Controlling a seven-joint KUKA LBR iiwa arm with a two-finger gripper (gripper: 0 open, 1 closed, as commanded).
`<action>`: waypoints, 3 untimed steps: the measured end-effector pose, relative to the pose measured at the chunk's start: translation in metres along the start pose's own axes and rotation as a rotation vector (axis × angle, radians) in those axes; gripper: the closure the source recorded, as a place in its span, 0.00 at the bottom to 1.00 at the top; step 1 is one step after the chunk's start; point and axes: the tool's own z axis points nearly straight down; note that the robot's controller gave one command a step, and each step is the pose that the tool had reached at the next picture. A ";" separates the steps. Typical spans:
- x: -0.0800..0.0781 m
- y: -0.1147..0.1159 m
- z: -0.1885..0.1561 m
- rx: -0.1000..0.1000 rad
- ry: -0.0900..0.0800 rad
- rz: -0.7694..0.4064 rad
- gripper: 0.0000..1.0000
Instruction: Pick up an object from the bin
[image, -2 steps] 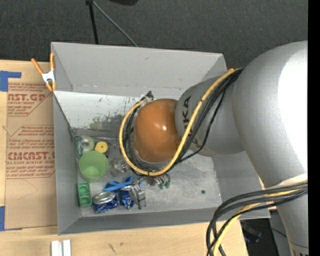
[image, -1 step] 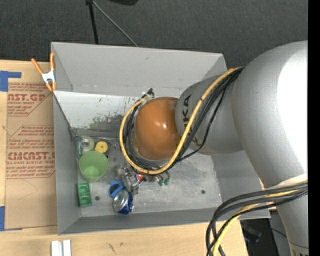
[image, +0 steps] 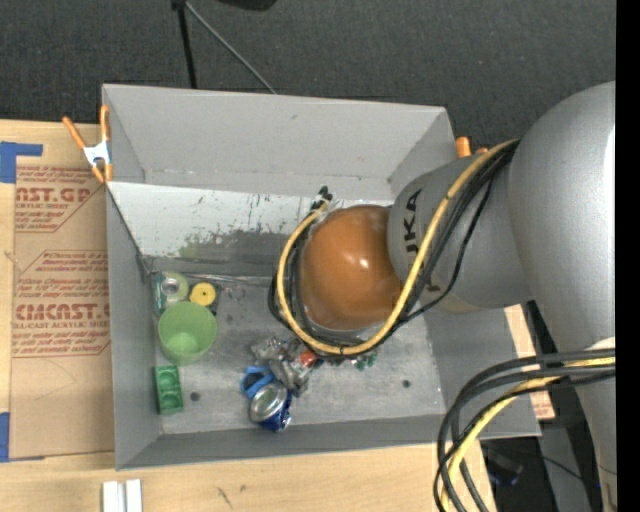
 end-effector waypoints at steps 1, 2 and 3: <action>-0.015 0.007 -0.106 -0.004 0.024 0.043 1.00; 0.006 0.014 -0.138 -0.013 0.028 -0.366 1.00; 0.006 0.015 -0.137 -0.015 0.029 -0.363 0.00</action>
Offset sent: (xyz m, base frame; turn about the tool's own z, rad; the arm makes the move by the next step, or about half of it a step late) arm 0.0017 0.0111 0.1025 0.0428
